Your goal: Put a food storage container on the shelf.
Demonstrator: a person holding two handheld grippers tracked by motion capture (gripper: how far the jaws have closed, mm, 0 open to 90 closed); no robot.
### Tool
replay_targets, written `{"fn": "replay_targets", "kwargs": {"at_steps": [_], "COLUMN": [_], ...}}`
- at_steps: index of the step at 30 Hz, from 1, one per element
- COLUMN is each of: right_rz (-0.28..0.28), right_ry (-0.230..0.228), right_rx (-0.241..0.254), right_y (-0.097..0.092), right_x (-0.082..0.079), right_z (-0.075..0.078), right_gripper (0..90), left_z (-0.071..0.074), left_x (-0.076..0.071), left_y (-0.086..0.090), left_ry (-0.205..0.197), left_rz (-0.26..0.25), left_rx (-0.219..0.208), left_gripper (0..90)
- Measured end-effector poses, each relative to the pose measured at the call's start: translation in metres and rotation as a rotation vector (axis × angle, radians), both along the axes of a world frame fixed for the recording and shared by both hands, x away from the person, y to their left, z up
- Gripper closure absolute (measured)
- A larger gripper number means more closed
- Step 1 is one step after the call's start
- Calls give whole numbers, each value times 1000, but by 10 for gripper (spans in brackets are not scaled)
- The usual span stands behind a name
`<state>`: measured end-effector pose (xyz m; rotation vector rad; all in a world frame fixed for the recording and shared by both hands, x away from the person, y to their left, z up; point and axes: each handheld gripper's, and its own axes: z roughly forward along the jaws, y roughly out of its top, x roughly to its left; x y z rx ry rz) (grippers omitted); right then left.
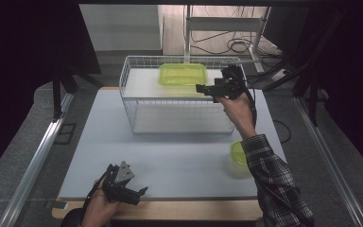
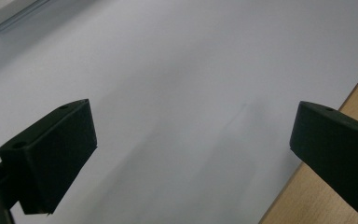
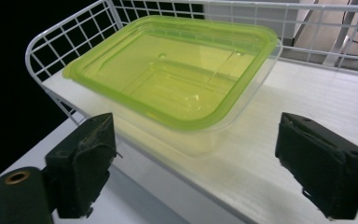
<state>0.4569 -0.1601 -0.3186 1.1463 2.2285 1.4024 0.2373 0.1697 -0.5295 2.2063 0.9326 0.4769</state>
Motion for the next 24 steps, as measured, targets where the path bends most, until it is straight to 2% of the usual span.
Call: {"fn": "replay_targets", "kwargs": {"at_steps": [14,17,24], "right_rz": [57,72,84], "right_ry": [-42,-40,-33], "right_rx": [-72,-91,-101], "right_y": [-10,-13,-25], "right_x": [-35,-42,-58], "right_z": [-14,-19,-32], "right_gripper": [90,88,73], "left_z": [-1,-1,-2], "left_x": [1,1,1], "left_y": [-1,-2,-2], "left_ry": [12,7,6], "left_rz": [-1,-2,-7], "left_rx": [6,12,18], "left_gripper": [4,4,4]}}
